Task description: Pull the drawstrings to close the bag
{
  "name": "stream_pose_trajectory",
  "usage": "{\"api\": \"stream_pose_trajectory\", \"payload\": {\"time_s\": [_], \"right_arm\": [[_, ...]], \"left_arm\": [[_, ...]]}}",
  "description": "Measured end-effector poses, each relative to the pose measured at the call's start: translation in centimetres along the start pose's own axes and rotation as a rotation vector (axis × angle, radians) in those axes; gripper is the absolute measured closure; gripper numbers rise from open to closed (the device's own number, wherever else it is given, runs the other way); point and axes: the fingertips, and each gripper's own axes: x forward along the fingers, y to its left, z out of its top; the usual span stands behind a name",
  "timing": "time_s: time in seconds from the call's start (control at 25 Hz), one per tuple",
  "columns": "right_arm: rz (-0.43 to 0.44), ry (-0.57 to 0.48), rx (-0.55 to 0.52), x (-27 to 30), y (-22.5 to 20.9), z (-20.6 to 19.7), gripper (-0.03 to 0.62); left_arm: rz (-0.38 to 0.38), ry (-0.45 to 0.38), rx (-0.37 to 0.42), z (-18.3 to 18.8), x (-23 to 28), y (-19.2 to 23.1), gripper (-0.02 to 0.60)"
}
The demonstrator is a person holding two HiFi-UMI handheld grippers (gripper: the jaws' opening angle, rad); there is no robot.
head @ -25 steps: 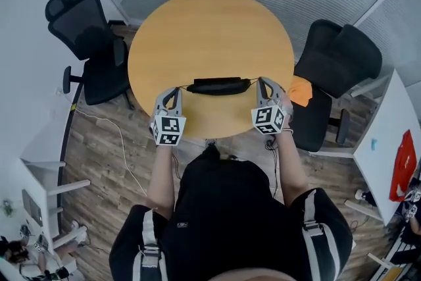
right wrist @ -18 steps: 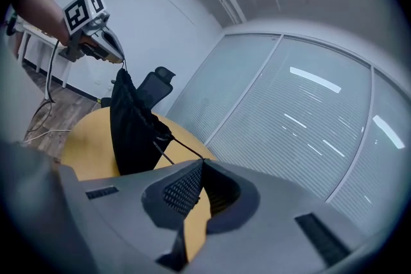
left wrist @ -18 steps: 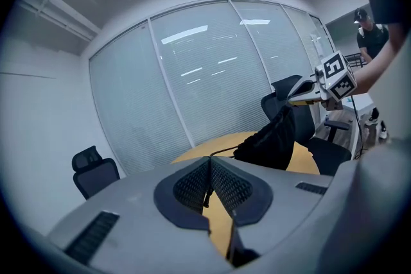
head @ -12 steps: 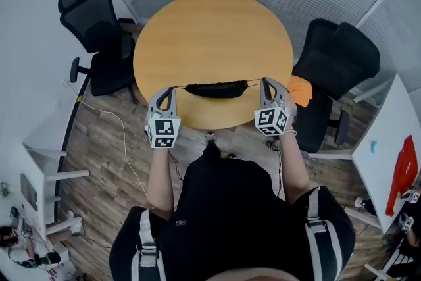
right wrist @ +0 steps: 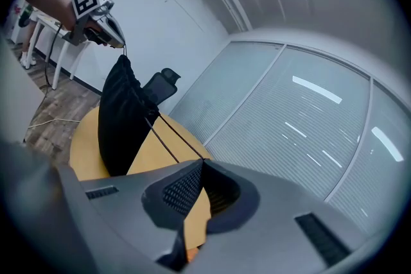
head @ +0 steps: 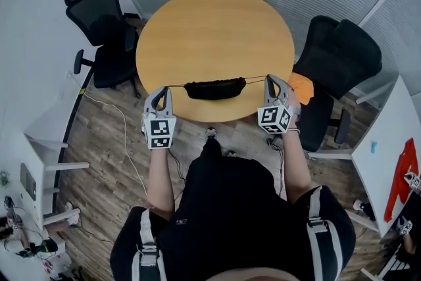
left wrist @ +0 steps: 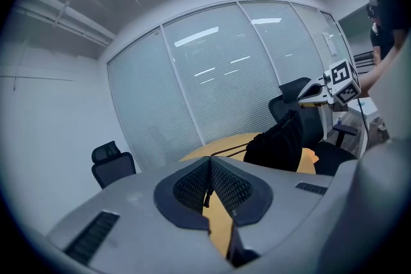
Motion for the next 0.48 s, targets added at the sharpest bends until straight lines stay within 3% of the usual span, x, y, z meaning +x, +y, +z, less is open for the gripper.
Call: {"api": "stream_pose_trajectory", "payload": {"time_s": [0.48], "right_arm": [[-0.027, 0.007, -0.019, -0.7, -1.8, -0.8, 0.539]], "left_arm": [[0.049, 0.001, -0.062, -0.4, -1.1, 1.1, 0.565]]}}
